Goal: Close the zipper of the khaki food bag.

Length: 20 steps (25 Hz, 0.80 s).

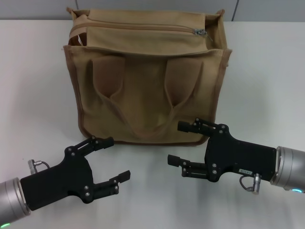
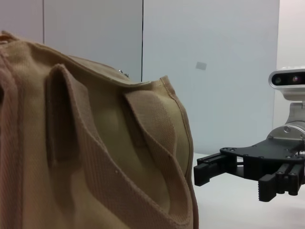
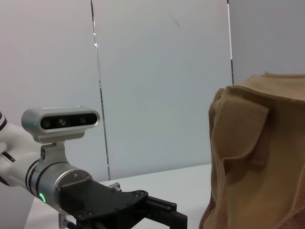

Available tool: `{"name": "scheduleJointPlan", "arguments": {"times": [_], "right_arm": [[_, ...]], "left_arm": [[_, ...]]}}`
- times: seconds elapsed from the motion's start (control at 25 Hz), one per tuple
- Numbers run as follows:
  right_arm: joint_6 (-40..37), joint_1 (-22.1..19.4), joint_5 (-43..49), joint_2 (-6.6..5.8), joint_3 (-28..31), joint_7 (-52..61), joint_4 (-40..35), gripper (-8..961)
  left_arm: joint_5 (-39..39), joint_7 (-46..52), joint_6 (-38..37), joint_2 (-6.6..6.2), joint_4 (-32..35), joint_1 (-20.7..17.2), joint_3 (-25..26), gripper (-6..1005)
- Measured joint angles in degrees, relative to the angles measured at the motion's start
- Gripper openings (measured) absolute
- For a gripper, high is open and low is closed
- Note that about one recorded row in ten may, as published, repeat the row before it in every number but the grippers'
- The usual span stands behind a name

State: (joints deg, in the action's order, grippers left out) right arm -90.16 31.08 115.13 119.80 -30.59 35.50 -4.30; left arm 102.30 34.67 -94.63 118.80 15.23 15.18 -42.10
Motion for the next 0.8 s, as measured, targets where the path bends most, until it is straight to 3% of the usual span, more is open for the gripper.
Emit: {"name": "scheduleJointPlan", "arguments": {"times": [0.8], "right_arm": [[-0.01,-0.09,0.15,0.00,0.00,-0.05,0.72,801]], "left_arm": [[0.00,0.05,-0.02,0.03,-0.86,-0.01,0.00,840]]}}
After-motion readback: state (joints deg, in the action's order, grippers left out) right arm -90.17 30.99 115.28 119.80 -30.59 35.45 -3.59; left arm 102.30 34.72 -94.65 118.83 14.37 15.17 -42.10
